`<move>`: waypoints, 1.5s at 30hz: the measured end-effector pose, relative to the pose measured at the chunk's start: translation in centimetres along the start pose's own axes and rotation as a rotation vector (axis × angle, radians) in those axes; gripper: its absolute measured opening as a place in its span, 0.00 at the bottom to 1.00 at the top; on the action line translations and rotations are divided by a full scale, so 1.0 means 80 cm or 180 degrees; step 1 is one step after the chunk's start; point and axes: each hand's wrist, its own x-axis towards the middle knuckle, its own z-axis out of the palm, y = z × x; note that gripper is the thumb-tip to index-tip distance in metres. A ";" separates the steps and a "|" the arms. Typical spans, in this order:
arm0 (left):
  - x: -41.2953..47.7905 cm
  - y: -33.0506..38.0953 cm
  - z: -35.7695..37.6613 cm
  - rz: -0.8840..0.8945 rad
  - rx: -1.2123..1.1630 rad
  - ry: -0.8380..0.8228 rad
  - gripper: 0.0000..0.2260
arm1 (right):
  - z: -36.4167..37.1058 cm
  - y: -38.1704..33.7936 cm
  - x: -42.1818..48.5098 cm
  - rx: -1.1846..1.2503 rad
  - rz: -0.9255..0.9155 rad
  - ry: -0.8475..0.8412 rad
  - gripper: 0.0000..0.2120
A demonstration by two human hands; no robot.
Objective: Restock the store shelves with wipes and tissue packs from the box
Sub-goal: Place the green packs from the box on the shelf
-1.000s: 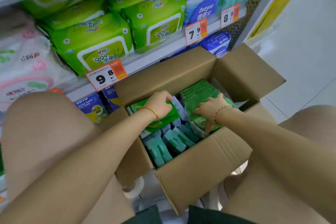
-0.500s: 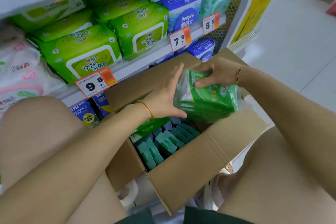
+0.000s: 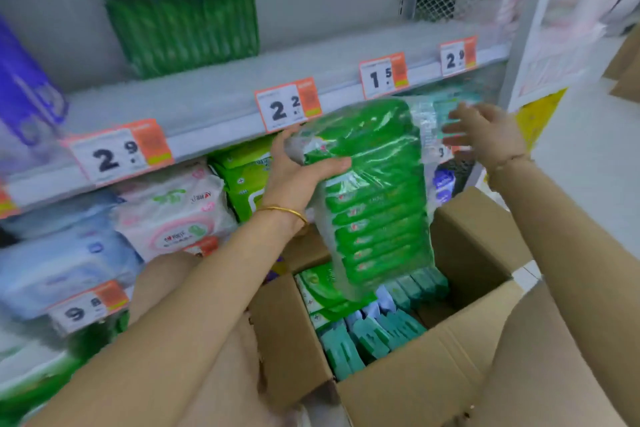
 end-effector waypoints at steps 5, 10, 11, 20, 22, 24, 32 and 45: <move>-0.008 0.072 -0.040 -0.0192 -0.0625 0.0528 0.41 | 0.031 0.065 -0.064 0.1086 0.1970 -0.1560 0.48; -0.009 0.134 -0.072 -0.0095 -0.1032 0.1090 0.36 | 0.087 0.021 -0.102 0.1989 0.1321 -0.2744 0.47; -0.006 0.145 -0.081 -0.0082 -0.1085 0.1134 0.41 | 0.101 0.008 -0.101 0.1925 0.1127 -0.2663 0.45; 0.029 0.204 -0.168 -0.0096 -0.0686 0.1598 0.48 | 0.188 -0.133 -0.027 0.1127 0.0500 -0.1400 0.34; 0.050 0.210 -0.190 -0.0081 -0.0462 0.1667 0.42 | 0.206 -0.163 -0.008 0.0909 0.0368 -0.1432 0.24; 0.073 0.208 -0.207 -0.0082 -0.0397 0.1739 0.39 | 0.230 -0.188 0.017 0.0645 0.0204 -0.1431 0.28; 0.157 0.178 -0.250 0.0238 -0.0047 0.2497 0.24 | 0.327 -0.234 0.103 0.0046 -0.0774 -0.1291 0.47; 0.218 0.177 -0.253 -0.1038 0.1487 0.2508 0.37 | 0.432 -0.206 0.139 -0.1246 -0.0163 -0.1177 0.36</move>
